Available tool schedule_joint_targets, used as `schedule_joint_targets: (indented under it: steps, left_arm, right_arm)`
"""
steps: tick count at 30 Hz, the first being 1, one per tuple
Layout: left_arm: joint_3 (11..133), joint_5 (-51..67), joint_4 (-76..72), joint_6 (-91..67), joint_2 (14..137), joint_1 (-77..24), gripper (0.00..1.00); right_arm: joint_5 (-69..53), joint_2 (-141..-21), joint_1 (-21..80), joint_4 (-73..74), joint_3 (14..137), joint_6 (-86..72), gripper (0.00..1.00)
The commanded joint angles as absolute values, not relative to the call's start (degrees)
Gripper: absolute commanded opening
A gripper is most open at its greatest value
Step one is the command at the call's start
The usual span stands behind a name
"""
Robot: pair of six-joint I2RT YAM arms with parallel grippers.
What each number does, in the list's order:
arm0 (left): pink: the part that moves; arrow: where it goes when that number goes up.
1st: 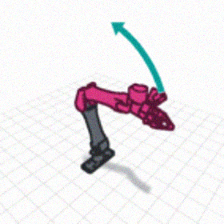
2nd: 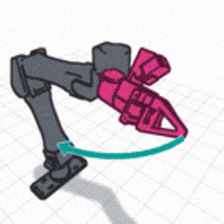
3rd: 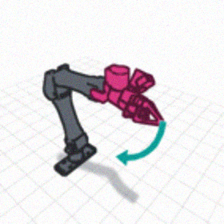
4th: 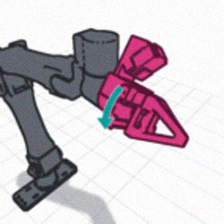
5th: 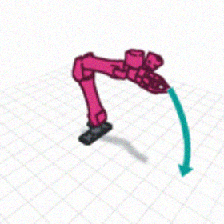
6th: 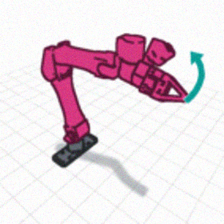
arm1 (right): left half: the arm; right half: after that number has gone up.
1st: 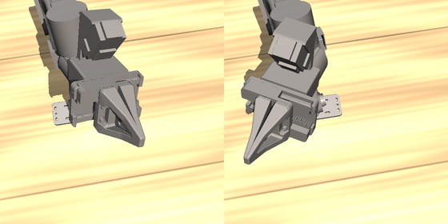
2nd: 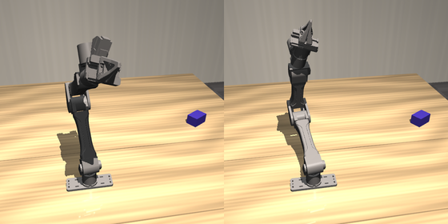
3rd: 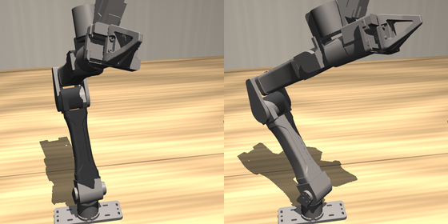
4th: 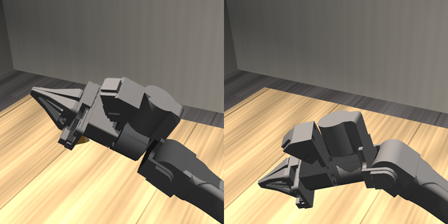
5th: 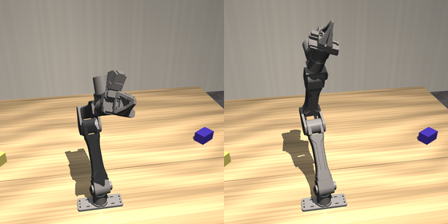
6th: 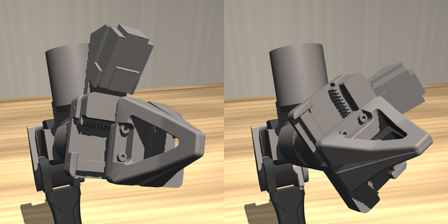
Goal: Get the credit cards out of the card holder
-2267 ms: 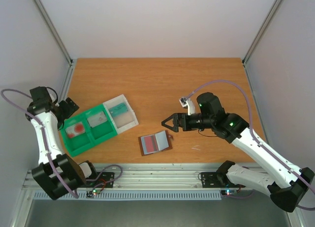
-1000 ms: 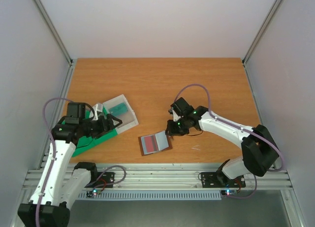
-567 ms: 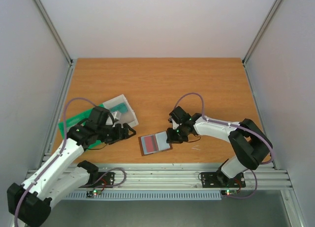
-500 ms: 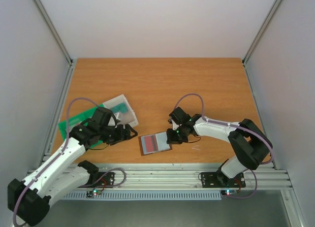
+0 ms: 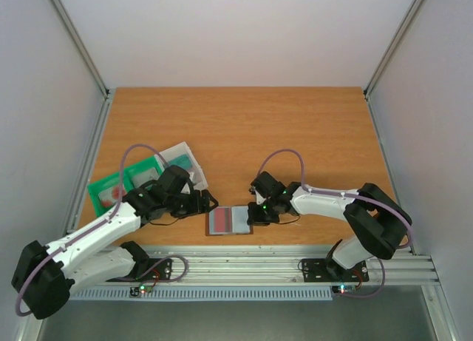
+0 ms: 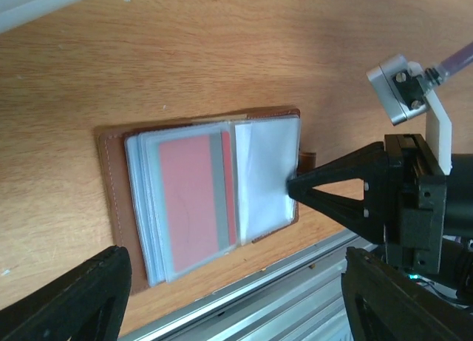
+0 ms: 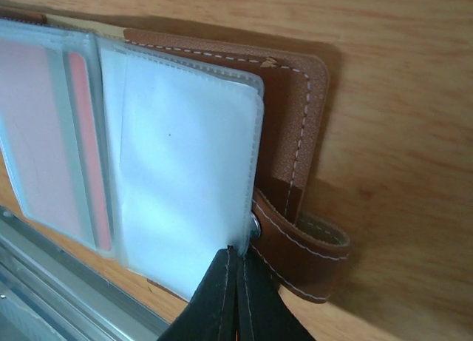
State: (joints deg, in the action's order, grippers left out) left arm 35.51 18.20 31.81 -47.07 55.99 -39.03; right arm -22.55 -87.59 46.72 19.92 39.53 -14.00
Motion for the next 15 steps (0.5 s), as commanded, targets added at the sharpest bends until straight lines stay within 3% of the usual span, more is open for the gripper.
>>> schedule_joint_targets:
  steps: [1,15]
  left_arm:
    - [33.02,16.86,23.81,-48.74,56.7,-39.9,0.79]
    - [23.07,16.64,11.9,-53.15,54.72,-39.9,0.79]
  right_arm:
    - [-17.75,-84.71,47.46,23.38,37.87,-15.18,0.04]
    - [-16.95,-78.57,48.33,28.17,42.54,-18.01,0.18]
